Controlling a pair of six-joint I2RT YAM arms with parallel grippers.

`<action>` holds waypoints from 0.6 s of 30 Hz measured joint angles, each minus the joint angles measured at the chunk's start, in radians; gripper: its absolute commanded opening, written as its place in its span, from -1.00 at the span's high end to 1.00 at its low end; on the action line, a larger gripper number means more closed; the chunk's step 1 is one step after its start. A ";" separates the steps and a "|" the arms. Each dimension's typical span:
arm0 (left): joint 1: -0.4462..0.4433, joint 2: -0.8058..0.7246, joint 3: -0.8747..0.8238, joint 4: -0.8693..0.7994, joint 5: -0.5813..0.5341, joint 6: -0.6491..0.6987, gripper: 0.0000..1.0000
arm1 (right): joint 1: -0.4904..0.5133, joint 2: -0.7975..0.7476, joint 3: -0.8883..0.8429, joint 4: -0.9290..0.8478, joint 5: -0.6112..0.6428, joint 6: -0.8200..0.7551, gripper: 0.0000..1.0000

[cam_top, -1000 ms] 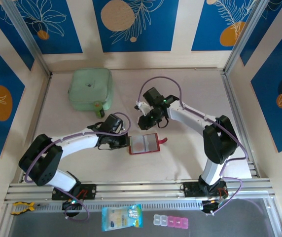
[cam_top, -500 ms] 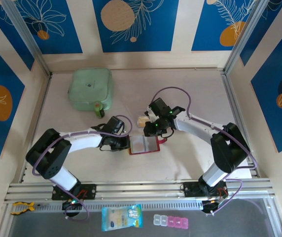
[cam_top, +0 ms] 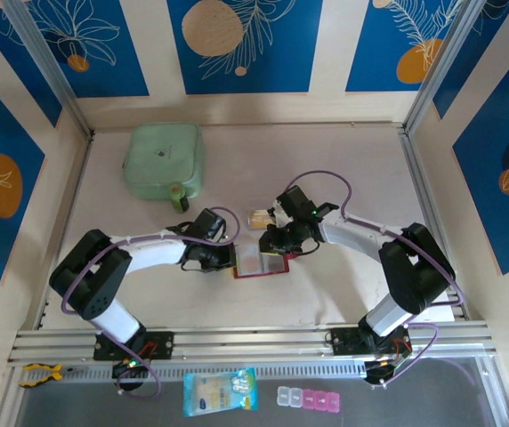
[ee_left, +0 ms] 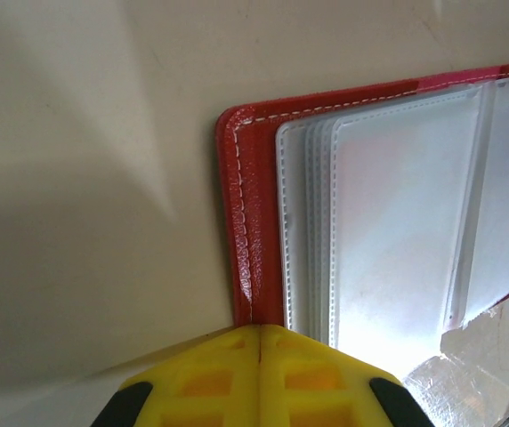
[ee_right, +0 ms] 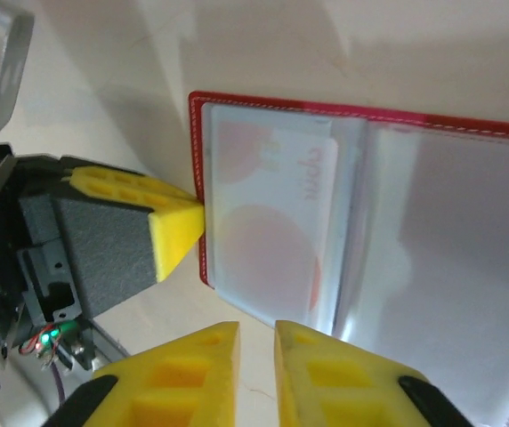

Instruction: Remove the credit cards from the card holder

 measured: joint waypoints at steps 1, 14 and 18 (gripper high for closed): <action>0.000 0.000 0.001 0.000 0.000 0.000 0.92 | 0.000 0.000 -0.008 0.014 -0.014 0.012 0.55; 0.000 0.005 0.014 -0.019 -0.011 0.002 0.92 | 0.000 0.068 -0.026 0.121 -0.100 0.070 0.42; 0.000 0.005 0.014 -0.019 -0.011 0.005 0.92 | 0.006 0.101 -0.016 0.130 -0.108 0.076 0.40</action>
